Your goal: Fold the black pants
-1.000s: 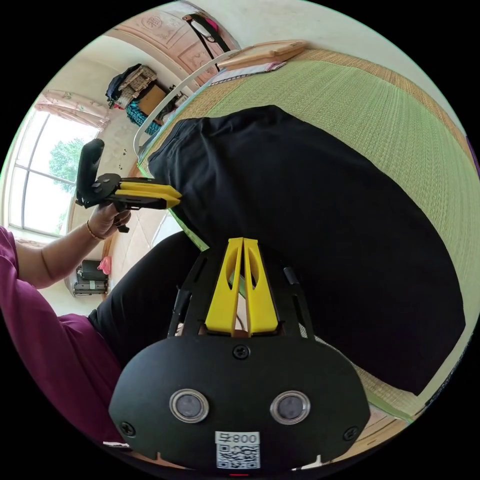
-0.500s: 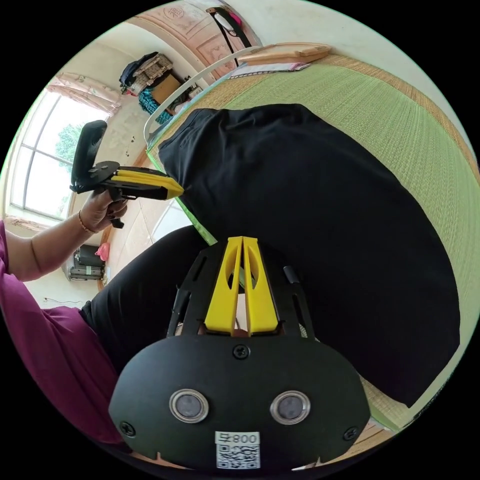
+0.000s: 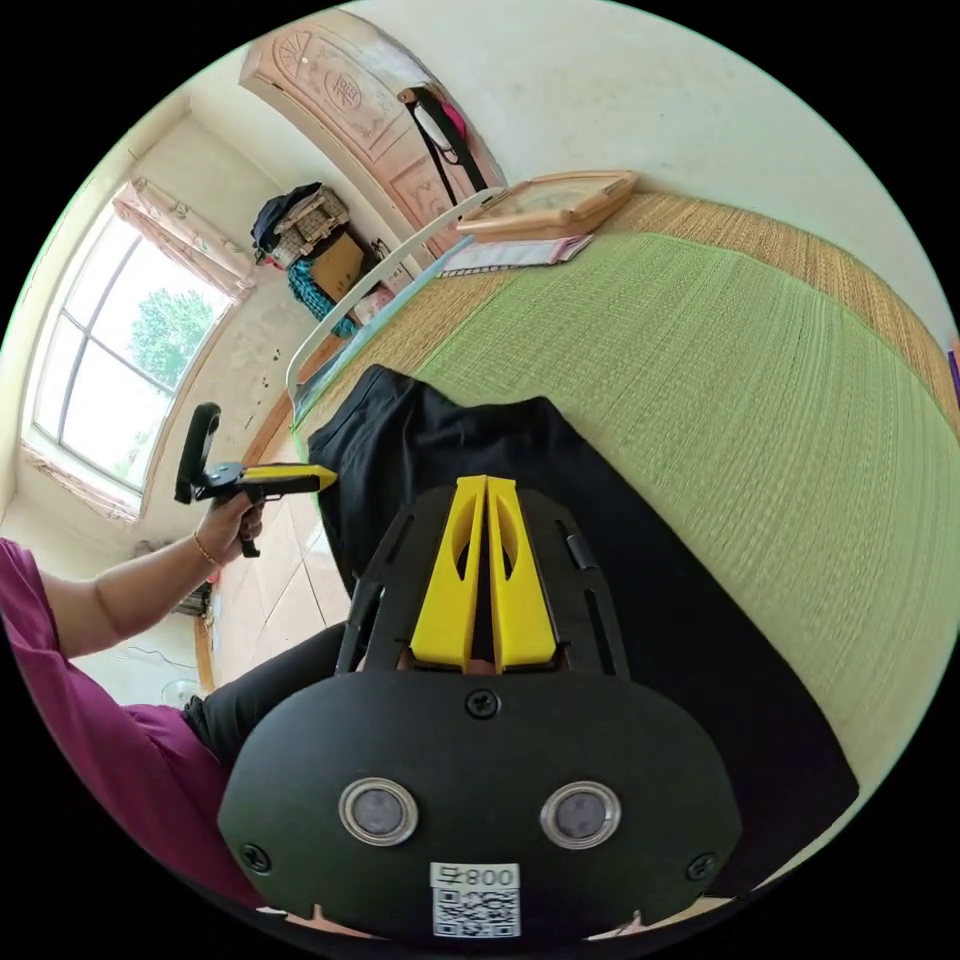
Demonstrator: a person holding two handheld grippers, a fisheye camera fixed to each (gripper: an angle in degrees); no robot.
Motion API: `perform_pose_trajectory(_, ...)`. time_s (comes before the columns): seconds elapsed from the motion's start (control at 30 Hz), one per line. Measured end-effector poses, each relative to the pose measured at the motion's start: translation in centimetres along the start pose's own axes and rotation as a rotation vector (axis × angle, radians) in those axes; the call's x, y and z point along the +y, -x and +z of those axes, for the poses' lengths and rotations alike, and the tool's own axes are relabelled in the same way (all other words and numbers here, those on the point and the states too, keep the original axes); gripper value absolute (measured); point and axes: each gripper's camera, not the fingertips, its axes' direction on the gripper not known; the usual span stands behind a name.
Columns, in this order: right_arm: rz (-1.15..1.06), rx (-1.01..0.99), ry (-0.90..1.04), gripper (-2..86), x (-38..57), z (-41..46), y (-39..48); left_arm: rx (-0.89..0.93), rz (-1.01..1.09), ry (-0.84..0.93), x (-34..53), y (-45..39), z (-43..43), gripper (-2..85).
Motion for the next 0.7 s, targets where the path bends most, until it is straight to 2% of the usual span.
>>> perform_pose_trajectory(0.17, 0.065, 0.084, 0.107, 0.0, -3.2, 5.6, -3.5, 0.015, -0.022, -0.035, 0.9, -1.1, 0.4, 0.1)
perform_pose_trajectory(0.27, 0.139, 0.008, 0.059, 0.0, -2.1, 4.7, -5.4, 0.014, -0.02, -0.032, 1.0, -2.1, 0.6, 0.1)
perform_pose_trajectory(0.4, 0.154, 0.013, 0.042, 0.0, -0.8, 3.5, -5.6, 0.042, -0.059, -0.047, 0.9, -3.7, 0.9, 0.1)
perform_pose_trajectory(0.6, 0.211, -0.016, -0.145, 0.1, 8.8, -5.8, -6.7, 0.111, 0.105, -0.121, -0.7, -11.0, 0.5, 0.0)
perform_pose_trajectory(0.7, 0.32, 0.069, -0.185, 0.1, 17.7, -10.5, -7.9, 0.196, 0.236, -0.092, -2.9, -16.5, 2.6, 0.1)
